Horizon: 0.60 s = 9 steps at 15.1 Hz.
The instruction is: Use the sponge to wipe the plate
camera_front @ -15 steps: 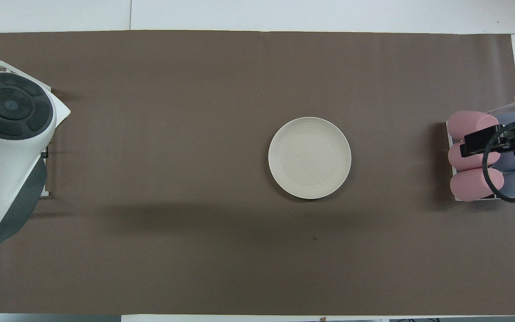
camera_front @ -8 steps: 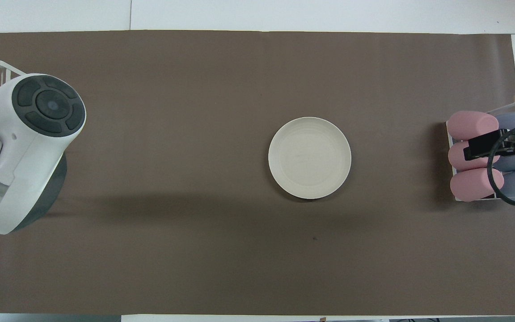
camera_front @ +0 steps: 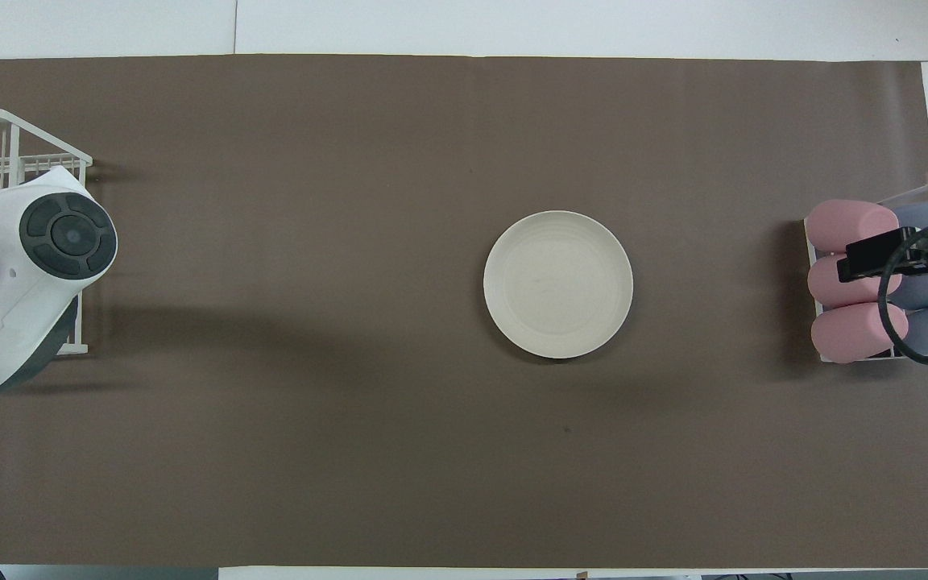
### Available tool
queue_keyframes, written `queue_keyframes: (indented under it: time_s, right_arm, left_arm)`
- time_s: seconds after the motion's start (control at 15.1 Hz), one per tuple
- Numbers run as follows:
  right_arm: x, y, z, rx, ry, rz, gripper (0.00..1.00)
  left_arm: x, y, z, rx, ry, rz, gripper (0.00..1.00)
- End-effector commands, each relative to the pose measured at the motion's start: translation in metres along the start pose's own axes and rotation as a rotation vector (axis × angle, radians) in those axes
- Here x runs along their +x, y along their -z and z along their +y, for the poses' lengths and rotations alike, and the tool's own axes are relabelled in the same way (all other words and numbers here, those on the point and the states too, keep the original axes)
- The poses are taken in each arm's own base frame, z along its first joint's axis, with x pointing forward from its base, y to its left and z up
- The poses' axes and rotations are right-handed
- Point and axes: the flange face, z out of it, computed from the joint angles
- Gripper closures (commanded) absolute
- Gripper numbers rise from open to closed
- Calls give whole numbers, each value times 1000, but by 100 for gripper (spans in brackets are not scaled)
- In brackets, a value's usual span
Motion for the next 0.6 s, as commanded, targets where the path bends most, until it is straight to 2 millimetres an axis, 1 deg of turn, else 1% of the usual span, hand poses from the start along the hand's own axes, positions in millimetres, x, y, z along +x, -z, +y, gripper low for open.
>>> queue_keyframes:
  time_s: [0.0,0.13,0.33,0.53]
  right_arm:
    - [-3,2,9,-13,-6,19,0]
    - [-3,1,9,-13,-7,16,0]
    - [-3,2,7,-13,-7,19,0]
    - [-3,1,5,-13,-6,16,0]
  left_arm:
    - [-13,-8,13,-2,34,29,100]
    - [-17,-13,19,36,42,43,100]
    - [-17,-9,23,41,42,52,100]
    - [-23,-9,28,39,57,50,100]
